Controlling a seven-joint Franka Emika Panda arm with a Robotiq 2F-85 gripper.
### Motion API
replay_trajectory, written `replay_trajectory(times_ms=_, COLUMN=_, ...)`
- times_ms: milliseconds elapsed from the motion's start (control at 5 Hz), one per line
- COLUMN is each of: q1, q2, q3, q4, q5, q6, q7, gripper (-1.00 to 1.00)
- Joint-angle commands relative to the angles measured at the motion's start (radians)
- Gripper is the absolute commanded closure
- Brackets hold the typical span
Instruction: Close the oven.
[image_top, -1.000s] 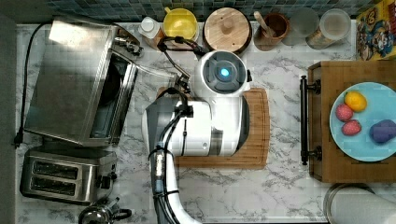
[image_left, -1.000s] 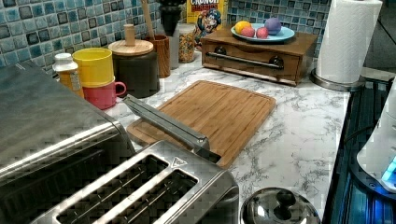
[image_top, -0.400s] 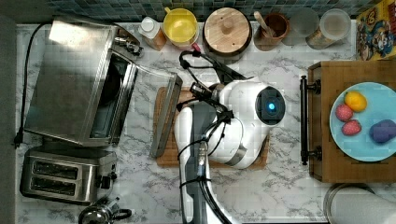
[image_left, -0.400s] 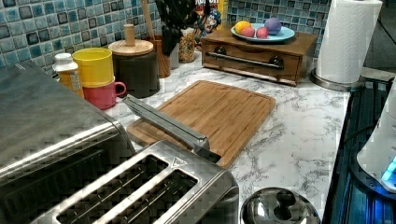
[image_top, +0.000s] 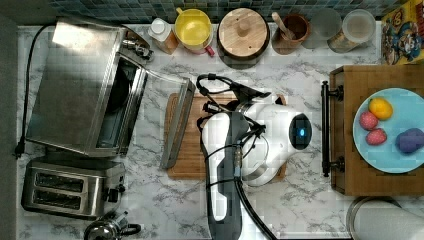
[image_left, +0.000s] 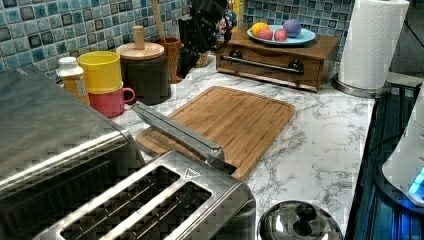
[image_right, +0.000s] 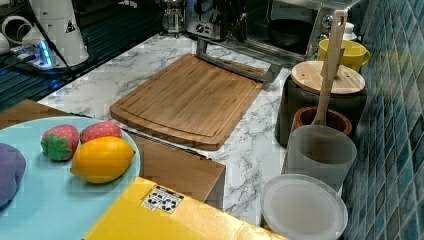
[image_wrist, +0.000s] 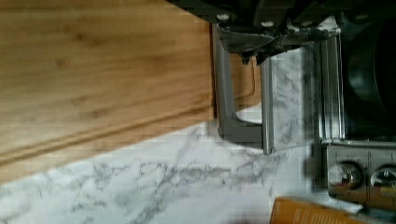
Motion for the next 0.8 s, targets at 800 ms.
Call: replay_trajectory(times_ms=800, q1=-0.075, q2=0.115, q3=0.012, q4=-0.087, q5=0.555, q6=-0.106, q7=-0.657, gripper=1.0)
